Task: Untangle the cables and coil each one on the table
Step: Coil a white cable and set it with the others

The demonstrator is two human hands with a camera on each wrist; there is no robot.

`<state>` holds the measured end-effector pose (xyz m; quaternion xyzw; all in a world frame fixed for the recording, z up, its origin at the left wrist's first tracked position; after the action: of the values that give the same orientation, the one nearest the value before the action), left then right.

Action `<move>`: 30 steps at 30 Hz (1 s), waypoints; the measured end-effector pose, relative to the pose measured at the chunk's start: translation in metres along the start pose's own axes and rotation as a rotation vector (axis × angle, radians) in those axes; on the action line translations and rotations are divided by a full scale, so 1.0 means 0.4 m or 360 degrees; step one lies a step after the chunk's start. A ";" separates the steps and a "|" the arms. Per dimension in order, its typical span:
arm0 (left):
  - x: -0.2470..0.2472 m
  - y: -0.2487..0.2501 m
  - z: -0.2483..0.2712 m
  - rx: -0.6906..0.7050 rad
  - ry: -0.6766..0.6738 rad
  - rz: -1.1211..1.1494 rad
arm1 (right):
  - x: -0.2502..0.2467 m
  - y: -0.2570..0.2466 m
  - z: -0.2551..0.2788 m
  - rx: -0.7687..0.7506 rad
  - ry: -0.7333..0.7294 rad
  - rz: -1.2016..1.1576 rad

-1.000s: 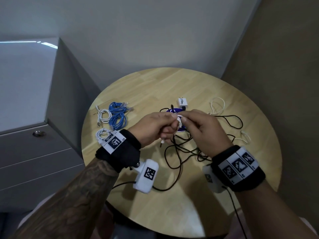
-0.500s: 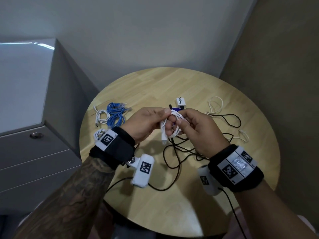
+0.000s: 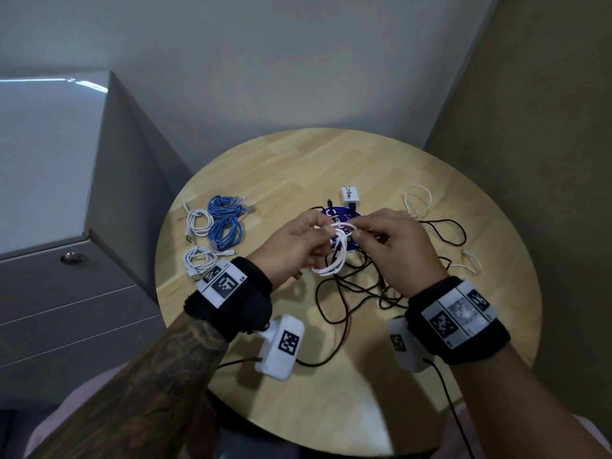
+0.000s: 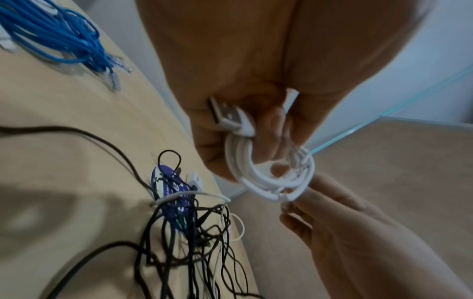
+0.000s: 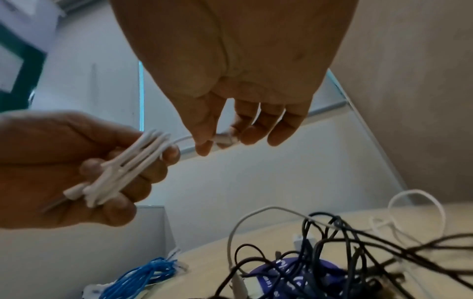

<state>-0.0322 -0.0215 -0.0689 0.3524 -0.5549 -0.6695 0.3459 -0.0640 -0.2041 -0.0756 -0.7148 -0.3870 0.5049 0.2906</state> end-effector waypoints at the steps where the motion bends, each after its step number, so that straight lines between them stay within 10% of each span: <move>1: 0.003 0.000 0.000 -0.0011 -0.0010 0.0011 | 0.003 -0.007 0.002 0.0076 -0.0036 -0.0217; 5: -0.001 0.014 0.003 0.0014 -0.0051 -0.0009 | 0.012 -0.043 0.009 0.0515 -0.0059 -0.1072; 21: 0.006 0.009 0.005 0.0212 -0.0037 -0.0274 | 0.031 -0.042 0.008 0.0951 -0.0070 -0.1371; 26: 0.001 0.010 0.007 0.0237 0.0048 -0.0225 | 0.033 -0.064 0.022 0.0495 -0.0367 -0.1163; 30: 0.010 0.013 0.004 0.0210 0.0064 -0.0100 | 0.060 -0.063 0.027 0.0340 -0.0093 -0.1177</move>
<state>-0.0353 -0.0248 -0.0640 0.4051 -0.5793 -0.6348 0.3119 -0.0762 -0.1700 -0.0707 -0.4779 -0.5720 0.4236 0.5148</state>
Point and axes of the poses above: each hand's wrist, its own z-axis away from the middle knuckle, its own x-axis out of the palm, y = z × x, the point moved 1 cm from there along -z, towards the middle knuckle, and after that the axes turned 12 degrees about -z, right-handed, at the moved point
